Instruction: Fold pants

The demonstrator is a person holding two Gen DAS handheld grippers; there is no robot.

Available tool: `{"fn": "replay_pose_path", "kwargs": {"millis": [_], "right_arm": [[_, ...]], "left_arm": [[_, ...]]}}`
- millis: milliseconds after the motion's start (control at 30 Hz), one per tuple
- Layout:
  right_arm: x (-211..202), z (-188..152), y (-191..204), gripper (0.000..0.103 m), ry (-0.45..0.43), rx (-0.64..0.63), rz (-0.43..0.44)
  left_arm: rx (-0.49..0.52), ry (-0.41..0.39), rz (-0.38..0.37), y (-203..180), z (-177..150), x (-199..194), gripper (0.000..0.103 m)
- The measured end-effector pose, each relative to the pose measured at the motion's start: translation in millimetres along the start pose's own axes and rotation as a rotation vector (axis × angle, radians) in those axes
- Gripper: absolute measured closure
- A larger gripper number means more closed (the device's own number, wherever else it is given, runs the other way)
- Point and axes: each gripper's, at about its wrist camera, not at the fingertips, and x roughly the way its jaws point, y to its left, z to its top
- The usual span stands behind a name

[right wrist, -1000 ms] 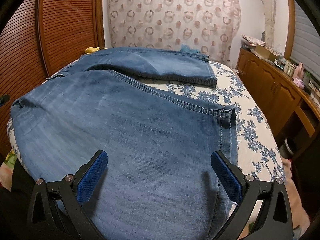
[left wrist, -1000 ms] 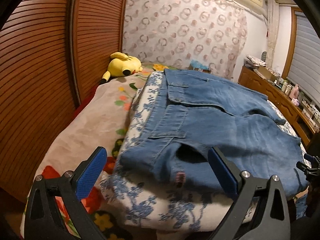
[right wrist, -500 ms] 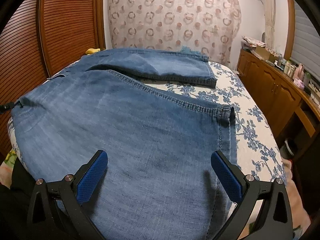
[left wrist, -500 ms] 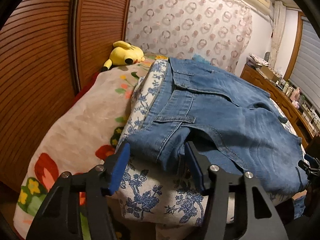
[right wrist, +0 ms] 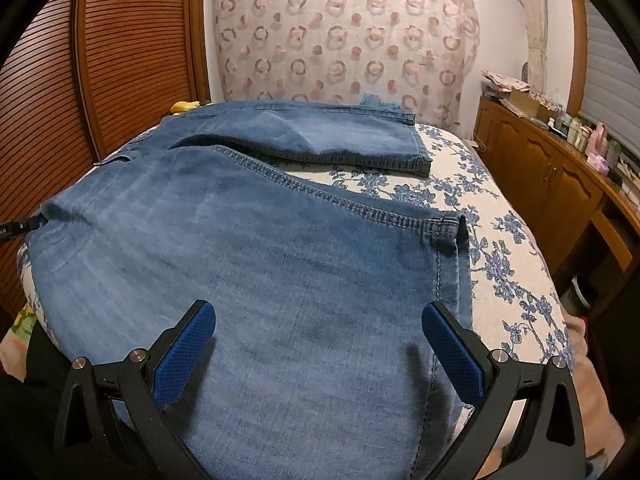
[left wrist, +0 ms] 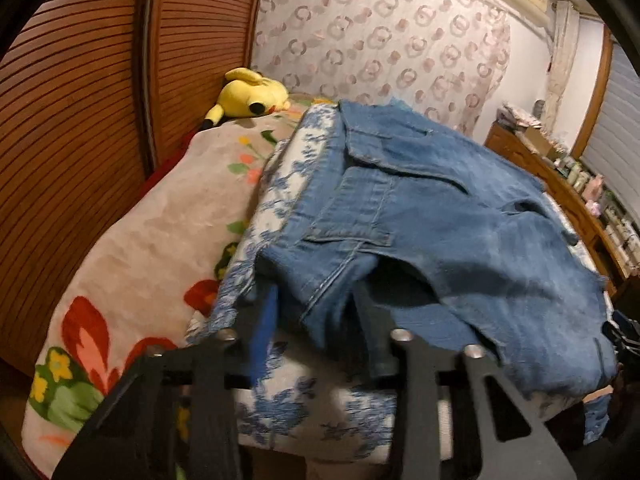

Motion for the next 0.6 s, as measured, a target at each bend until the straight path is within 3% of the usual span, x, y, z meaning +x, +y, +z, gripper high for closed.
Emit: {"fn": "replay_pose_path", "kwargs": {"millis": [200, 600], "right_arm": [[-3.7, 12.8, -2.4, 0.000, -0.024, 0.027, 0.052], [-3.5, 32.8, -1.3, 0.007, -0.077, 0.011, 0.134]], "left_arm": [[0.046, -0.100, -0.041, -22.8, 16.7, -22.4, 0.085], [0.188, -0.231, -0.136, -89.0, 87.5, -40.0, 0.087]]}}
